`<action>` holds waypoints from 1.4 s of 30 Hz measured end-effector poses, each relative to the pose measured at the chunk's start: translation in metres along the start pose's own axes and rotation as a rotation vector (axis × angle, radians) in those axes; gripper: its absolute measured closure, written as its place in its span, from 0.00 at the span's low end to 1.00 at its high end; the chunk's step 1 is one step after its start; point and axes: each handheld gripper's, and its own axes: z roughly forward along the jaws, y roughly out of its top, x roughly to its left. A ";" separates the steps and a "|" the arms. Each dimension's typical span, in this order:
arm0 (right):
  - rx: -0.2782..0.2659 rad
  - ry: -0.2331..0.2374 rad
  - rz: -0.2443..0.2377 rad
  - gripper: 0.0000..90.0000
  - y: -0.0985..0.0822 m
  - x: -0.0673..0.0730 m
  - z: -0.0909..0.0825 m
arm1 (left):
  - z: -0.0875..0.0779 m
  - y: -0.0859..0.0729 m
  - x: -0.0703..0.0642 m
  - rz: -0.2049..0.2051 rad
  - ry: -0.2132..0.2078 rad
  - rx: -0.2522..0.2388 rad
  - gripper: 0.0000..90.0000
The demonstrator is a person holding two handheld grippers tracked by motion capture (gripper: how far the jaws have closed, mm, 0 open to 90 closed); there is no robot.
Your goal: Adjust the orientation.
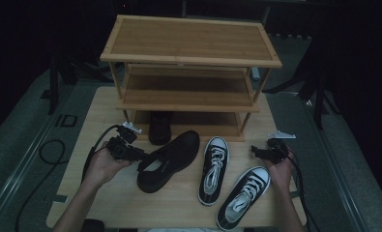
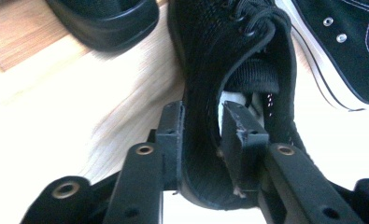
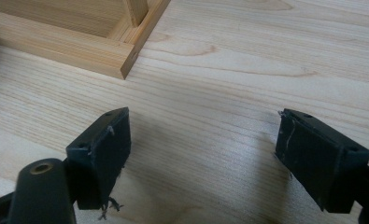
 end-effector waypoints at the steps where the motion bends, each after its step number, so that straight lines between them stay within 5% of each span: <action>1: 0.000 0.000 0.000 0.20 0.000 0.000 0.000 | -0.001 -0.002 0.001 0.004 -0.009 -0.010 0.81; 6: 0.000 0.000 0.000 0.20 0.000 0.000 0.000 | -0.012 -0.011 0.003 0.000 -0.033 -0.070 0.83; 12: 0.000 0.000 0.000 0.20 0.000 0.000 0.000 | -0.020 -0.026 0.007 -0.006 0.039 -0.055 0.89; 19: 0.001 0.000 -0.001 0.20 0.000 0.000 0.000 | -0.003 -0.052 0.017 -0.043 0.047 0.003 0.98; 33: 0.001 0.000 -0.002 0.20 0.000 0.000 0.000 | 0.037 -0.080 0.009 -0.029 0.076 0.108 1.00; 38: 0.001 0.000 -0.002 0.20 0.000 0.000 0.000 | 0.047 -0.082 0.005 -0.019 0.044 0.092 1.00; 42: 0.001 0.001 -0.002 0.20 0.000 0.000 0.000 | 0.048 -0.085 0.003 -0.022 0.058 0.074 1.00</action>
